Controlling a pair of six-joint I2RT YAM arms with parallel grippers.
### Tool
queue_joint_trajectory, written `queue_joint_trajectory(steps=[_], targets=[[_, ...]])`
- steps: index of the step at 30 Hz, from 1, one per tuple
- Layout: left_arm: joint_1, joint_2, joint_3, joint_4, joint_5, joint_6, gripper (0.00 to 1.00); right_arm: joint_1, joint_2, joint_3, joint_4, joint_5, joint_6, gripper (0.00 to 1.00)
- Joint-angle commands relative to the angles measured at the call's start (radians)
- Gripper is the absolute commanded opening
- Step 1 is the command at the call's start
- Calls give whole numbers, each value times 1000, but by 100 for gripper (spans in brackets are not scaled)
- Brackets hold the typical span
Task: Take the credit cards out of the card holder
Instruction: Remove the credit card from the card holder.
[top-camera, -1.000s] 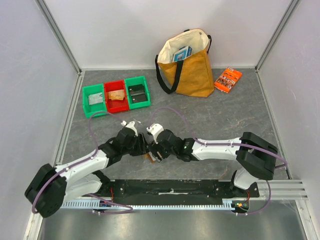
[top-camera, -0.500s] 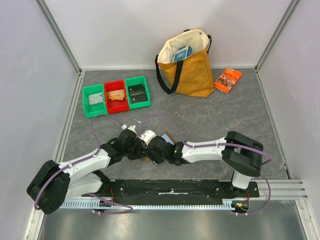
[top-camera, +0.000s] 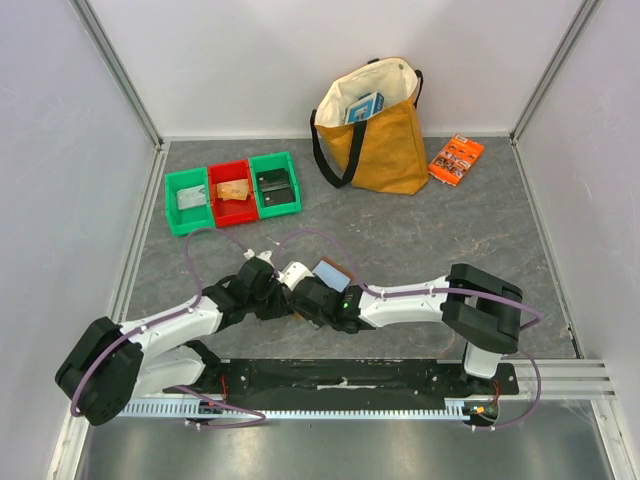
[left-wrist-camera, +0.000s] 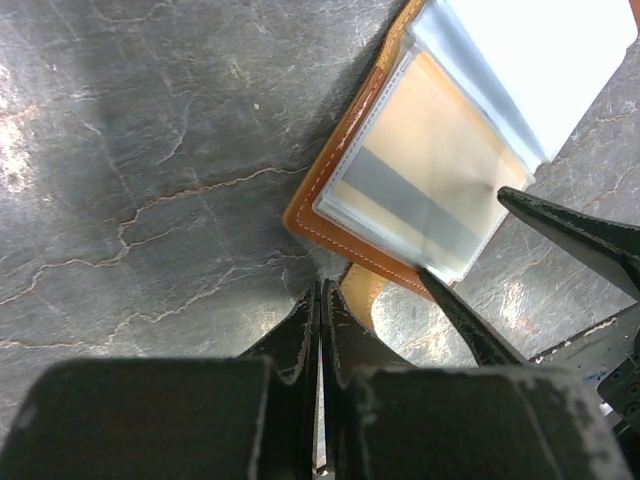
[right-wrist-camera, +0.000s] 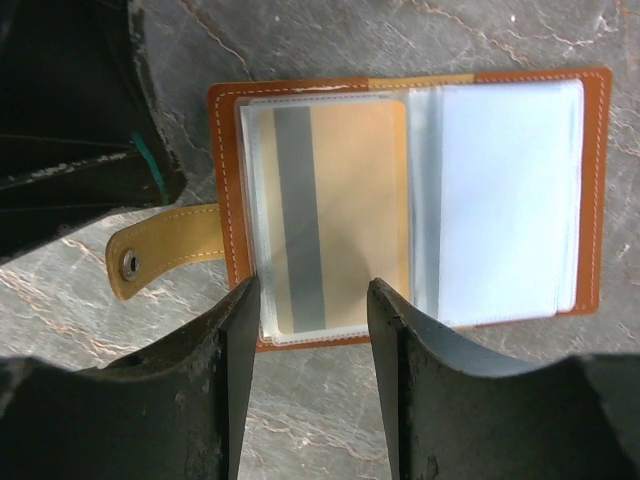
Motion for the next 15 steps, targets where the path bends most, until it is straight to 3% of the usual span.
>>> queue_joint_trajectory(steps=[1, 10, 12, 15], targets=[[-9, 26, 10, -46, -19, 16, 2, 4, -54, 41, -51, 50, -24, 53], [-8, -10, 5, -46, -12, 16, 2, -28, -86, 63, -78, 92, -24, 44], [-8, -47, -4, -34, -11, 0, 15, -34, -81, 66, -76, 87, -34, 43], [-8, -115, -32, 17, -9, -55, 45, -46, -80, 55, -67, 58, -35, 45]])
